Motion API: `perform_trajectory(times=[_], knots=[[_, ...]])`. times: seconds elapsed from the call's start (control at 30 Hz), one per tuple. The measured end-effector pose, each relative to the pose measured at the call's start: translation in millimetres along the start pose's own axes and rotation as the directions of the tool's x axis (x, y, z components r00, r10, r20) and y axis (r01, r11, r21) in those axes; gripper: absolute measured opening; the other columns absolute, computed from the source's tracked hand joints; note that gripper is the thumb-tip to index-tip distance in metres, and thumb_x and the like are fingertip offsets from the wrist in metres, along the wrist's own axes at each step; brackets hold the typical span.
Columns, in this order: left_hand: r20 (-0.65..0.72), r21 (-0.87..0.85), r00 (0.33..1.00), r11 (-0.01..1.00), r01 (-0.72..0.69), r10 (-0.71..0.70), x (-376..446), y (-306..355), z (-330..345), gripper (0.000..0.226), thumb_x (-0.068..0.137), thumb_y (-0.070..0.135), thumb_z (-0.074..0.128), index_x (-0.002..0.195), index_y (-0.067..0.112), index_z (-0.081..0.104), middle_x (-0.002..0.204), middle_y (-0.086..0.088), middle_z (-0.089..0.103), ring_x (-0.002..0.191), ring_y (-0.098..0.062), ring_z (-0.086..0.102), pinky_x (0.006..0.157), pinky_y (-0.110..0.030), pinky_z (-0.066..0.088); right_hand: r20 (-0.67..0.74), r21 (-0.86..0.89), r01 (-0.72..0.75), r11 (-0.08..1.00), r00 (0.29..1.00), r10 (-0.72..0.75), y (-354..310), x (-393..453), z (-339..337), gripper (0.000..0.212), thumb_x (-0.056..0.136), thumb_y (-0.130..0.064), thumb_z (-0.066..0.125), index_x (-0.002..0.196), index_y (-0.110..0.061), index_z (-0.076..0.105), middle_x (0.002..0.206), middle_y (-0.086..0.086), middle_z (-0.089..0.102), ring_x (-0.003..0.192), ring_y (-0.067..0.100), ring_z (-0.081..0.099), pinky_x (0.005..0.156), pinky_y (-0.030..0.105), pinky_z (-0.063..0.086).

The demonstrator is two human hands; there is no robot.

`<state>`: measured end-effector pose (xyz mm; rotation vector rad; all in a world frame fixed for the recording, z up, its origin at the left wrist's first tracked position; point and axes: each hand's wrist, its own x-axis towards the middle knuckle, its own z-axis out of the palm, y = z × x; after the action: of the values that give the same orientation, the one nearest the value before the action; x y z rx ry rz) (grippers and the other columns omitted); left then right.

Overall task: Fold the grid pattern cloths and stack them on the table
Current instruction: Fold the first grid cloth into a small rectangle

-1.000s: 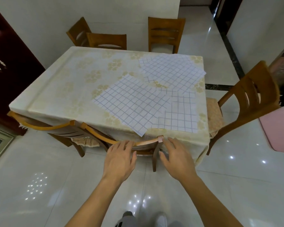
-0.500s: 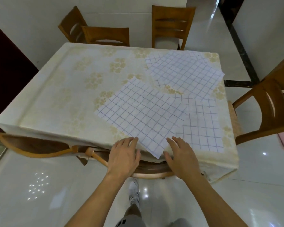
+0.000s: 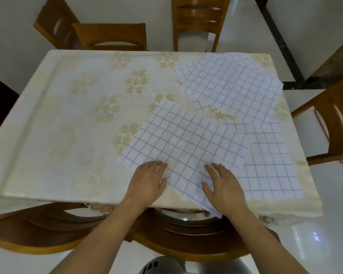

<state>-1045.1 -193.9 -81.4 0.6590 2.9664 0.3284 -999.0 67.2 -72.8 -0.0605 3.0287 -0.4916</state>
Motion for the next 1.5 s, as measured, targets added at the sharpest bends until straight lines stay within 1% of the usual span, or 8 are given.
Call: perform_trajectory(times=[0.17,0.4,0.53,0.67,0.87,1.2,1.4,1.5], knots=[[0.098,0.017,0.976,0.98,-0.198,0.195,10.5,-43.1,19.9,0.058,0.086,0.043,0.049,0.136,0.015,0.056,0.146,-0.009,0.05,0.132,-0.026,0.049,0.109,-0.043,0.042,0.05,-0.034,0.069,0.997,0.997,-0.067,-7.8,13.2,23.3,0.058,0.094,-0.044,0.045,0.141,-0.011,0.054,0.142,0.018,0.054,0.129,0.034,0.054,0.102,0.05,0.05],[0.251,0.105,0.919,0.936,-0.337,0.303,17.4,-70.7,42.1,0.071,0.086,0.048,0.052,0.15,0.02,0.037,0.158,-0.003,0.034,0.145,-0.019,0.032,0.117,-0.041,0.031,0.155,-0.073,0.179,0.981,0.974,-0.166,-20.5,11.5,64.6,0.063,0.097,-0.047,0.038,0.153,-0.018,0.036,0.159,0.014,0.033,0.145,0.031,0.034,0.113,0.047,0.039],[0.253,0.086,0.895,0.913,-0.399,0.368,28.3,-82.8,54.6,0.071,0.091,0.052,0.046,0.153,0.02,0.033,0.162,-0.001,0.026,0.149,-0.018,0.024,0.118,-0.044,0.031,0.192,-0.118,0.203,0.972,0.965,-0.179,-25.3,7.2,84.0,0.067,0.102,-0.051,0.037,0.159,-0.022,0.018,0.166,0.011,0.011,0.153,0.029,0.008,0.122,0.049,0.022],[0.273,0.096,0.866,0.884,-0.457,0.418,37.4,-91.1,63.6,0.078,0.092,0.058,0.045,0.157,0.021,0.023,0.165,0.001,0.014,0.153,-0.015,0.009,0.121,-0.044,0.021,0.226,-0.176,0.208,0.962,0.96,-0.166,-31.1,10.3,97.4,0.069,0.103,-0.057,0.029,0.16,-0.024,0.008,0.167,0.009,-0.001,0.154,0.028,-0.002,0.123,0.049,0.01],[0.306,0.109,0.844,0.864,-0.491,0.441,39.2,-96.8,74.2,0.074,0.096,0.061,0.038,0.157,0.022,0.022,0.166,0.001,0.01,0.153,-0.017,0.008,0.121,-0.047,0.021,0.253,-0.184,0.204,0.962,0.955,-0.154,-34.7,15.9,115.4,0.069,0.102,-0.058,0.025,0.159,-0.022,0.014,0.167,0.008,0.007,0.154,0.028,0.005,0.122,0.051,0.019],[0.187,0.161,0.881,0.872,-0.463,0.434,17.1,-90.4,83.6,0.055,0.101,0.044,0.04,0.15,0.018,0.039,0.159,-0.003,0.034,0.145,-0.021,0.033,0.115,-0.047,0.033,0.238,-0.178,0.278,0.944,0.943,-0.233,-28.1,10.8,128.1,0.064,0.102,-0.056,0.032,0.156,-0.023,0.029,0.165,0.007,0.019,0.152,0.029,0.016,0.117,0.054,0.029],[0.251,0.18,0.862,0.854,-0.488,0.44,9.5,-92.5,78.3,0.058,0.093,0.033,0.039,0.148,0.016,0.038,0.157,-0.004,0.037,0.144,-0.021,0.034,0.108,-0.043,0.036,0.191,-0.209,0.348,0.914,0.931,-0.311,-20.2,5.2,133.3,0.049,0.107,-0.04,0.036,0.153,-0.023,0.036,0.161,0.008,0.029,0.15,0.032,0.023,0.114,0.058,0.032],[0.252,0.174,0.875,0.87,-0.461,0.413,6.5,-89.9,76.7,0.056,0.092,0.029,0.041,0.146,0.017,0.041,0.155,-0.003,0.04,0.142,-0.021,0.037,0.105,-0.041,0.036,0.196,-0.203,0.361,0.91,0.926,-0.323,-17.6,4.8,129.5,0.056,0.105,-0.047,0.038,0.155,-0.022,0.031,0.162,0.007,0.026,0.151,0.031,0.02,0.115,0.058,0.03]])
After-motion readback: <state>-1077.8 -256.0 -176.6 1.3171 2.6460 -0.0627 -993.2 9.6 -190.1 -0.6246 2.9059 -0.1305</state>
